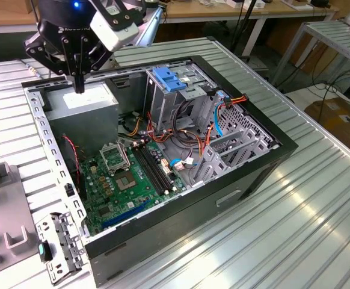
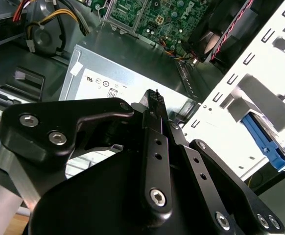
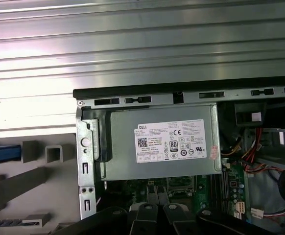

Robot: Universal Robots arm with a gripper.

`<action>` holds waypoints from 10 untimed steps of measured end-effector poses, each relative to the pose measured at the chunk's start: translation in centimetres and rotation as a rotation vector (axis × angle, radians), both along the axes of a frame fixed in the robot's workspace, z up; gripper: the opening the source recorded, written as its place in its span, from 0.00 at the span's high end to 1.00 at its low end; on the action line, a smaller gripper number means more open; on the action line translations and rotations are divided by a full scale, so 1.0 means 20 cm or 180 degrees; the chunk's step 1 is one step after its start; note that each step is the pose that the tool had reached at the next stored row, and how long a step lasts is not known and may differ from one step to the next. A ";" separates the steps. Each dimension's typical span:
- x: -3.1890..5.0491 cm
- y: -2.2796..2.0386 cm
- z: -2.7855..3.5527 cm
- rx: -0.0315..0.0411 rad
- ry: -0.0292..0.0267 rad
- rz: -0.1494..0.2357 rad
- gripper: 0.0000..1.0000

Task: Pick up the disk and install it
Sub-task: 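Reach for the disk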

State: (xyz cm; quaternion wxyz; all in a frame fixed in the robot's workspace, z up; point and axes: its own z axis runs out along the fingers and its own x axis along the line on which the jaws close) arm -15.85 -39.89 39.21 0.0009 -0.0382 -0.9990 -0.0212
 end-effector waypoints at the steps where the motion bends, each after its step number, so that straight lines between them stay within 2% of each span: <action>1: -0.001 0.000 0.000 0.0000 0.0001 0.0000 0.89; 10: -0.019 0.000 -0.001 0.0000 0.0009 0.0000 0.89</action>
